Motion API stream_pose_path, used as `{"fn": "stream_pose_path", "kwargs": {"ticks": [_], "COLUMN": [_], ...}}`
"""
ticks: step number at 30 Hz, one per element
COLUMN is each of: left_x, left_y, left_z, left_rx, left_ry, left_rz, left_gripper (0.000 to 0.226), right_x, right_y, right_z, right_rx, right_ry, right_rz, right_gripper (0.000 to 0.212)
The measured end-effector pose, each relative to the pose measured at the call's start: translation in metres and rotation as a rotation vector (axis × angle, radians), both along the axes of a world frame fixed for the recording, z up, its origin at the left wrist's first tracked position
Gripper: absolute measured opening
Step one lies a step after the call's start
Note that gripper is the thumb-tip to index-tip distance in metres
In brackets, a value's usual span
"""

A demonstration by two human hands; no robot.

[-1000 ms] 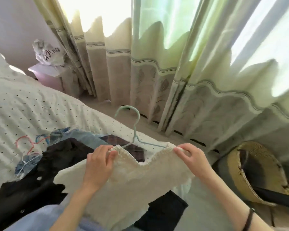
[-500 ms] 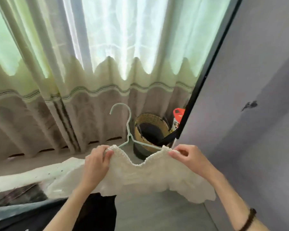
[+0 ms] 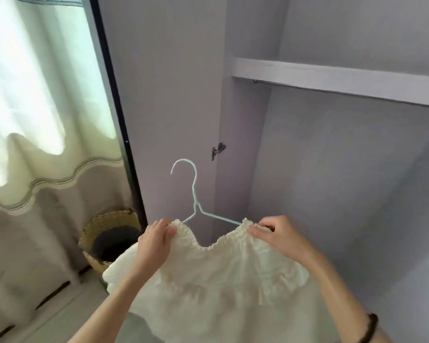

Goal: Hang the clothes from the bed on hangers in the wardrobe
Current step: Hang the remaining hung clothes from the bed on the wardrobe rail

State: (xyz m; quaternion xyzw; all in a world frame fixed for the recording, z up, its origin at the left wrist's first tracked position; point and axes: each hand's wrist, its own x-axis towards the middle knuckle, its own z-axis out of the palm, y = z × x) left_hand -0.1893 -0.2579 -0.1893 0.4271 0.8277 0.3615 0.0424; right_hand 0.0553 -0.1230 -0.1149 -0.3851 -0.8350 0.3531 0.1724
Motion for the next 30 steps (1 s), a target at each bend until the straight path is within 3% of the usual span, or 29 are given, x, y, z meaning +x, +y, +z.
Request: {"fn": "stream_pose_path", "kwargs": {"ticks": [9,15,22,27,30], "left_x": [-0.002,-0.009,-0.034,-0.045,-0.054], "left_y": [0.151,0.222,0.316,0.390,0.431], "left_z": [0.007,0.010,0.064,0.136,0.176], "left_rx": [-0.138,-0.244,0.029,0.405,0.480], "left_ry": [-0.047,-0.018,0.221,0.388,0.476], "left_rz": [-0.405,-0.606,-0.624,-0.535,-0.500], "left_gripper": [0.037,0.038,0.041,0.048,0.054], "right_x": [0.016,0.005,-0.032,-0.070,-0.091], "right_y": [0.057,0.096,0.192,0.269,0.310], "right_z": [0.004,-0.016,-0.018,-0.006,0.004], "right_rx": [0.093,0.038,-0.141,-0.246,-0.241], "right_ry": [-0.106,-0.060,0.193,0.359,0.406], "right_rz": [-0.362,-0.631,-0.760,-0.735,-0.712], "right_gripper": [0.032,0.038,0.042,0.021,0.029]}}
